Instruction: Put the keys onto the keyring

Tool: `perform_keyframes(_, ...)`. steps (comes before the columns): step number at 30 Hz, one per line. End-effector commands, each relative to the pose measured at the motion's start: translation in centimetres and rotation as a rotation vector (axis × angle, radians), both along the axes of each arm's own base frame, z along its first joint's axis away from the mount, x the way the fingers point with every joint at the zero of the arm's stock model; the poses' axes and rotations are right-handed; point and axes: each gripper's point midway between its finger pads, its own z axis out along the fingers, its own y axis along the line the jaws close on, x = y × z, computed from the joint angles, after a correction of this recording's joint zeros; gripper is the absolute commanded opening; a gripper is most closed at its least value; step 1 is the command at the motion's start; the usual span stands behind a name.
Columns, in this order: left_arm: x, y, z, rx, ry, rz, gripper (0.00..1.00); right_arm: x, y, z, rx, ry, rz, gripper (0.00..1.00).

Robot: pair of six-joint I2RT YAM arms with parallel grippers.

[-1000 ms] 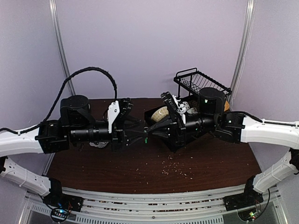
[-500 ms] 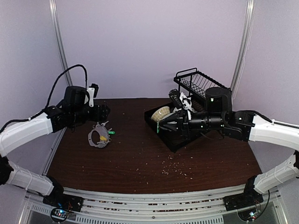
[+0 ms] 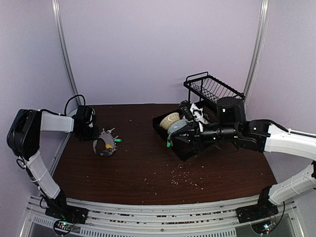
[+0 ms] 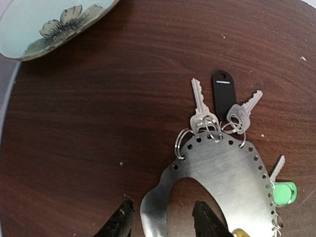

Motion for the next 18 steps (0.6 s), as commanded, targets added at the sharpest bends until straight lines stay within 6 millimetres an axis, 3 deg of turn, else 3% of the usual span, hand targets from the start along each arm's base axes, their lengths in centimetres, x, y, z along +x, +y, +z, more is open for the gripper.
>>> perform_keyframes(1,3.1,-1.0,-0.1,-0.107,-0.072,-0.049,0.42,0.2,-0.7,0.4,-0.004,-0.028,-0.024,0.00)
perform_keyframes(12,6.9,-1.1,-0.9,-0.064,-0.111,-0.074,0.42,0.1,-0.8,0.5,-0.005,-0.023,-0.016,0.00)
perform_keyframes(18,7.3,-0.2,-2.7,-0.013,-0.052,-0.040,0.23,-0.2,-0.8,0.7,0.001,-0.019,-0.011,0.00)
